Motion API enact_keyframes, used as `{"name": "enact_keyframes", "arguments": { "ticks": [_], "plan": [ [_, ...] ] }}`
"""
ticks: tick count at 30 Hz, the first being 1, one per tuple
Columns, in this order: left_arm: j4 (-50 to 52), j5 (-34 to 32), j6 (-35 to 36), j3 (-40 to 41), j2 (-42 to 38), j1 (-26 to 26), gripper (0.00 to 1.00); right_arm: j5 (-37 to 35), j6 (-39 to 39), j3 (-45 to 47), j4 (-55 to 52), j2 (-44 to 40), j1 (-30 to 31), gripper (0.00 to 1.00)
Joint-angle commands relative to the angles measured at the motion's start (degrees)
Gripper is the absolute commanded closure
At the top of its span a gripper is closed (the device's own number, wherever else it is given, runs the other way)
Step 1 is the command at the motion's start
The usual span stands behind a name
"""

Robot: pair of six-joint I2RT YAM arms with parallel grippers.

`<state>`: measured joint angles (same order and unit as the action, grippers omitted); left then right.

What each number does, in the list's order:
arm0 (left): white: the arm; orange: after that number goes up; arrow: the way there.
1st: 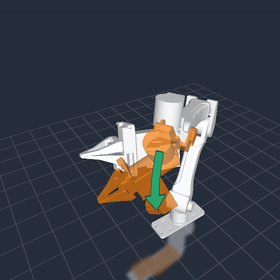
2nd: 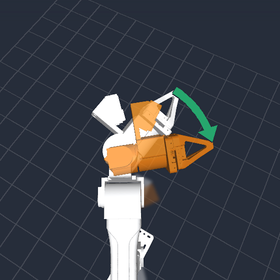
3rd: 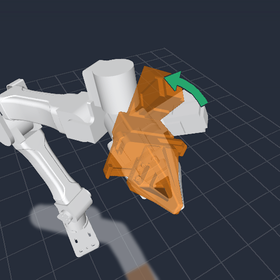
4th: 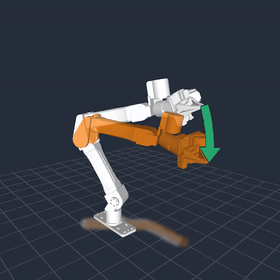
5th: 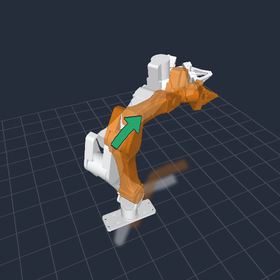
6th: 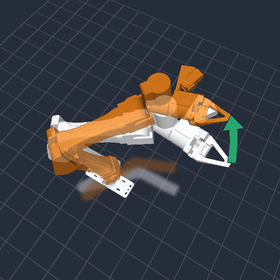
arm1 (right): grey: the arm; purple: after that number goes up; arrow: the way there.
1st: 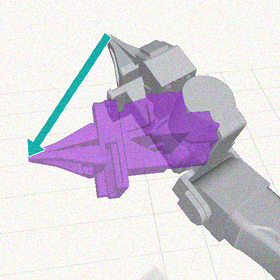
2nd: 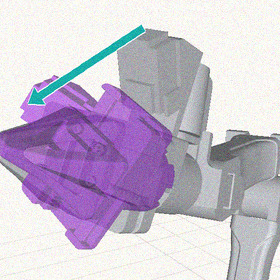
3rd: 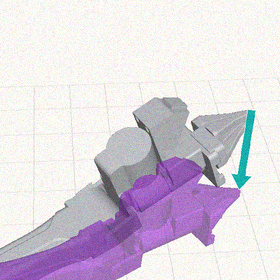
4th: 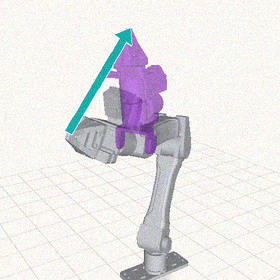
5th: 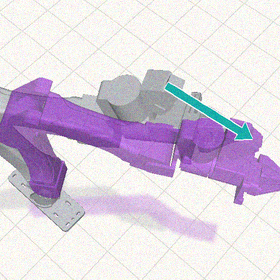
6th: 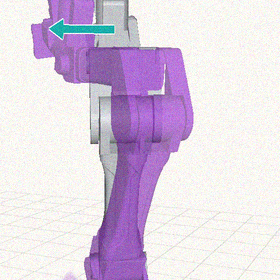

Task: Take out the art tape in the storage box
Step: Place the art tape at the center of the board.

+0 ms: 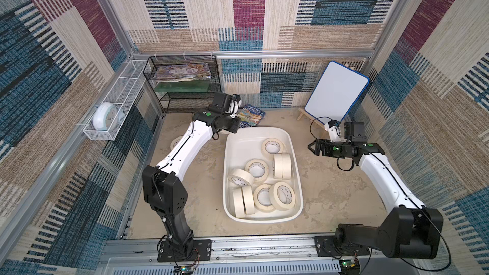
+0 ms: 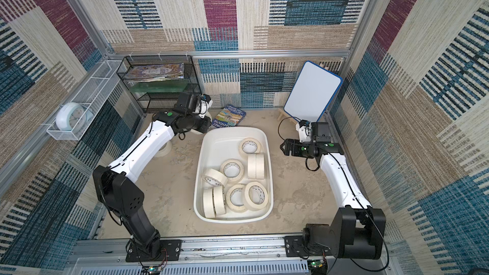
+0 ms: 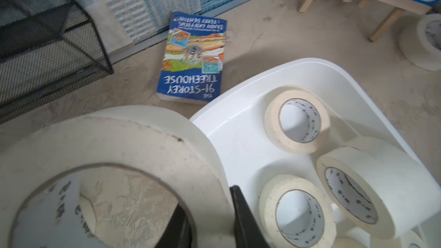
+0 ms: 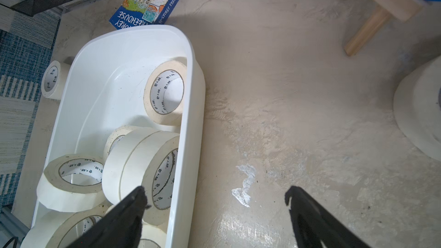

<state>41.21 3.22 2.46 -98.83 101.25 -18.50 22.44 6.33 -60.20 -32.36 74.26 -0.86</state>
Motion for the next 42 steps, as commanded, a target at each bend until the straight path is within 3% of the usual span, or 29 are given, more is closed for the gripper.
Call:
{"name": "enact_keyframes", "arguments": {
  "ticks": [1, 6, 15, 21, 27, 38, 40, 42],
  "plan": [
    [-4.68, 3.58, -3.83, 5.04, -1.31, 5.04, 1.0, -0.18, -0.92, 0.09, 1.1, -0.27, 0.49, 0.03],
    [-10.1, 8.4, -6.24, 9.18, 2.53, 10.5, 1.0, -0.54, -0.98, 0.26, 1.15, -0.18, 1.03, 0.02],
    [-10.36, 12.3, -8.19, 4.19, 15.77, 13.24, 1.0, -1.91, -1.02, 0.6, 0.72, -0.69, 1.37, 0.02],
    [-9.45, 9.88, -9.48, 4.95, 19.94, 15.3, 1.0, -2.05, -1.05, 0.7, 0.72, -0.62, 1.81, 0.03],
    [-9.56, 2.51, -9.06, 8.94, 18.64, 16.28, 1.0, -2.39, -1.05, 0.88, 1.06, -0.3, 3.98, 0.03],
    [-6.85, 0.36, -8.52, 6.72, 21.31, 17.36, 1.0, -9.97, 1.32, -4.05, -0.27, 7.27, 17.74, 0.06],
    [-7.2, 0.55, -8.52, 7.15, 20.84, 17.36, 0.94, -11.47, 1.36, -6.93, -1.15, 9.23, 20.31, 0.07],
    [-6.9, 0.84, -8.28, 7.07, 20.41, 17.36, 0.77, -12.86, 1.4, -10.43, -2.0, 11.86, 22.88, 0.07]
  ]
}}
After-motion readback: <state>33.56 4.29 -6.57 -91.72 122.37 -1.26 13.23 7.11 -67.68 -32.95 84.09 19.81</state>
